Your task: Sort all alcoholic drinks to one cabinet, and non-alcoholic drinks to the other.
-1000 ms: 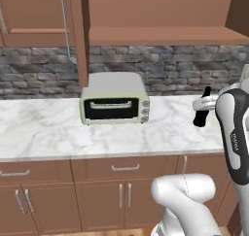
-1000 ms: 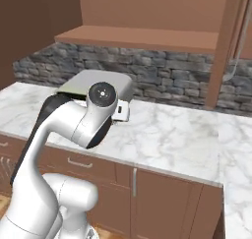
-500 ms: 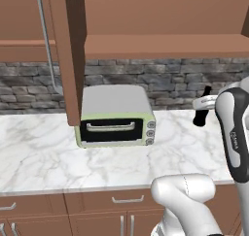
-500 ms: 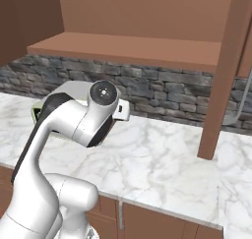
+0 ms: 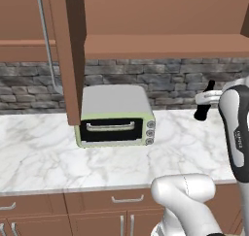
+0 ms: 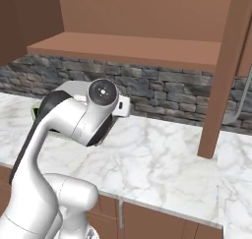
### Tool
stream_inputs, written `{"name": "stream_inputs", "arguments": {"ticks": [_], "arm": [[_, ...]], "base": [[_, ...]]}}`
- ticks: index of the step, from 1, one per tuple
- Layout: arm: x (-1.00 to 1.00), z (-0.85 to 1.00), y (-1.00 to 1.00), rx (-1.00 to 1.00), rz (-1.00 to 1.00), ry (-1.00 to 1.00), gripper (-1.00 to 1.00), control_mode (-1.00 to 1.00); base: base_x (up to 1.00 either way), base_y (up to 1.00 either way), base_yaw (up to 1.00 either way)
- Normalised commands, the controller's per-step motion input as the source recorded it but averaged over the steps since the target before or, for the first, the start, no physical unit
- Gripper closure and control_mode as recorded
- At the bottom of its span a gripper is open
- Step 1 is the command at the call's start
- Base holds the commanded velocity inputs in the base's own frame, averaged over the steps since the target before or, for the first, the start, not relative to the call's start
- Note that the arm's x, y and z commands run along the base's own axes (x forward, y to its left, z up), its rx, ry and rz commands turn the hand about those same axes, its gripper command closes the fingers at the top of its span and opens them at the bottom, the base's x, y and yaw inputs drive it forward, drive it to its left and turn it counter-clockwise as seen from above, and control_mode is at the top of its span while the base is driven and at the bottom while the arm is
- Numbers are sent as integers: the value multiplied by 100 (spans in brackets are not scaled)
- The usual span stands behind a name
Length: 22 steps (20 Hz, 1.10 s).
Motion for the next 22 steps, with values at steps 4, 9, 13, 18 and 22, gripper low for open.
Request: {"name": "stream_inputs", "arguments": {"ticks": [4,9,13,18,22], "arm": [[0,82,0,0,-5,-25,100,-100],[0,83,0,0,-15,-13,100,-100],[12,82,0,0,-21,-4,100,-100],[58,69,32,-2,-23,0,100,-100],[89,40,6,0,-15,0,100,-100]], "base": [[0,0,0],[0,0,0],[0,0,0],[0,0,0],[0,0,0]]}}
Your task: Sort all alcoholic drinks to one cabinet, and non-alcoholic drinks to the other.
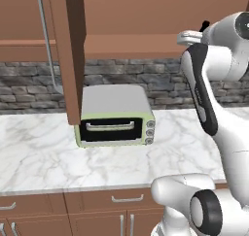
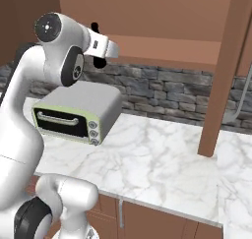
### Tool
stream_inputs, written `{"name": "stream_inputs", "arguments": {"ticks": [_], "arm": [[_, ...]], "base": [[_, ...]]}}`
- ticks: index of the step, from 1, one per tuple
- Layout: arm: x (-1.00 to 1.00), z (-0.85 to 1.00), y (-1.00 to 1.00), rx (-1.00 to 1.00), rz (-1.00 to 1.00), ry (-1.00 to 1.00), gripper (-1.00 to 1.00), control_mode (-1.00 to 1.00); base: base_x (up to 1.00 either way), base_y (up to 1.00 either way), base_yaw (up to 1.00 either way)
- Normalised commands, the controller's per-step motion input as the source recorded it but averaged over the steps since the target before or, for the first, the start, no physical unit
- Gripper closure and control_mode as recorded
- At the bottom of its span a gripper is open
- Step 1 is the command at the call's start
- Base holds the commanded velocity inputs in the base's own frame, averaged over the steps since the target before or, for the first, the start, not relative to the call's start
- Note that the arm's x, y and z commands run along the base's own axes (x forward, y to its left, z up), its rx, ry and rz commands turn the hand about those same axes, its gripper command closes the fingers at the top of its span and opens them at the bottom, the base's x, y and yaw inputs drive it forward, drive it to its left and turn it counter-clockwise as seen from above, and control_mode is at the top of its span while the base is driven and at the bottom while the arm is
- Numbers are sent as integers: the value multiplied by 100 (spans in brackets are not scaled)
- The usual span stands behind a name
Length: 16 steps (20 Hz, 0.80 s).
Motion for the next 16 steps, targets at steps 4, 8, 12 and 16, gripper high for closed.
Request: {"name": "stream_inputs", "arguments": {"ticks": [4,8,12,16], "arm": [[96,14,0,1,-5,0,100,-100],[100,0,0,1,0,0,100,-100],[100,0,-2,2,0,0,100,-100],[99,0,-1,1,0,0,100,-100]], "base": [[0,0,0],[0,0,0],[0,0,0],[0,0,0]]}}
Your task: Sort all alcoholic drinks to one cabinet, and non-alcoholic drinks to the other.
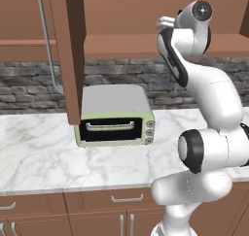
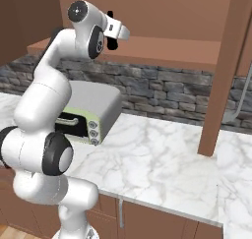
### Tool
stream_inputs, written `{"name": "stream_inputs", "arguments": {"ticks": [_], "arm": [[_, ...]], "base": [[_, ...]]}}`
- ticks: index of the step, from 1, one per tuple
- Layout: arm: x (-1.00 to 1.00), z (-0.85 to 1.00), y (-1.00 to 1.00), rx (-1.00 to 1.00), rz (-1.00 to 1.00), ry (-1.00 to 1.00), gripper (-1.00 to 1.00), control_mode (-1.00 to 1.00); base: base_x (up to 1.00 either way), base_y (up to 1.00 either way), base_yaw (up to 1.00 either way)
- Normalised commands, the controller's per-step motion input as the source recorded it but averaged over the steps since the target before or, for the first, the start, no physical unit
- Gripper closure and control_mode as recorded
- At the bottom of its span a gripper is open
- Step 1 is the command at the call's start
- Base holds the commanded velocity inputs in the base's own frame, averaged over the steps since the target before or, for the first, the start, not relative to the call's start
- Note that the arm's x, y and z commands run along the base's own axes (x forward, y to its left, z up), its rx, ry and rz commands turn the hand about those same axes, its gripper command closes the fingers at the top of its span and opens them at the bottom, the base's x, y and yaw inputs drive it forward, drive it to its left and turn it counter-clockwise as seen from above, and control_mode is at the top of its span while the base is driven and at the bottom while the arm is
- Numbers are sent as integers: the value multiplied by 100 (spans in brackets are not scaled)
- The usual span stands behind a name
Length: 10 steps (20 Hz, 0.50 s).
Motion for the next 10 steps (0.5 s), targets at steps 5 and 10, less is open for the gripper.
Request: {"name": "stream_inputs", "arguments": {"ticks": [5,10], "arm": [[96,0,-1,0,0,0,100,-100],[78,-7,-6,0,0,0,100,-100]], "base": [[0,0,0],[0,0,0]]}}
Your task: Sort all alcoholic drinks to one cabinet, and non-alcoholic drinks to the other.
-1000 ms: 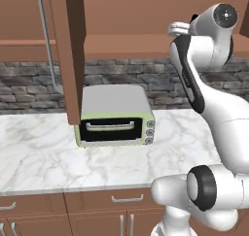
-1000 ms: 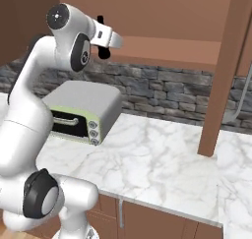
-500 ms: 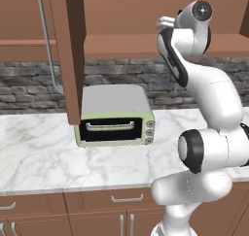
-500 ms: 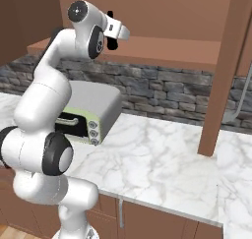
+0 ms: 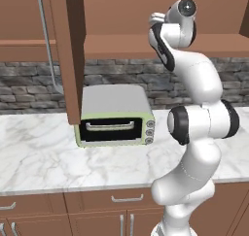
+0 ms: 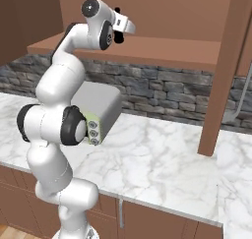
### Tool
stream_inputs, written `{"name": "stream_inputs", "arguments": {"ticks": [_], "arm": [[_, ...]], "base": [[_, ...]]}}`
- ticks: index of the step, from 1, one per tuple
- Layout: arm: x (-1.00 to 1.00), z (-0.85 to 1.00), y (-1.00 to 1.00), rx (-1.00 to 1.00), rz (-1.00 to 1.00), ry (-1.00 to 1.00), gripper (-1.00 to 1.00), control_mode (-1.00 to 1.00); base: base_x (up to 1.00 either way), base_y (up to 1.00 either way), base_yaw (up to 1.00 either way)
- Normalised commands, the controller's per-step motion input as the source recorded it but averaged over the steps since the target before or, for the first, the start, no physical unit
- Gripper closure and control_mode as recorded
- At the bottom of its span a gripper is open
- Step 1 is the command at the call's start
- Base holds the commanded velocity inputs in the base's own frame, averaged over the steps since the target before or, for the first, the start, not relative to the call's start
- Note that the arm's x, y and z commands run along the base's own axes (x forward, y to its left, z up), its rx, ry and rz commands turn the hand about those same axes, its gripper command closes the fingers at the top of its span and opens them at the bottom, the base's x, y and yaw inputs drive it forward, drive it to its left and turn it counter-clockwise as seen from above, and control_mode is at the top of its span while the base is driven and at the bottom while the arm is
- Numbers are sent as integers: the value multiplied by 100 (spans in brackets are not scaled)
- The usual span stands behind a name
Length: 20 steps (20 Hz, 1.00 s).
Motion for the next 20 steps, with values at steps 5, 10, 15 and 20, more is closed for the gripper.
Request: {"name": "stream_inputs", "arguments": {"ticks": [5,10,15,20], "arm": [[62,-31,-15,0,0,0,100,-100],[46,-38,-15,0,0,0,100,-100],[10,-51,-9,0,0,0,100,-100],[0,-57,0,0,2,2,100,-100]], "base": [[0,0,0],[0,0,0],[0,0,0],[0,0,0]]}}
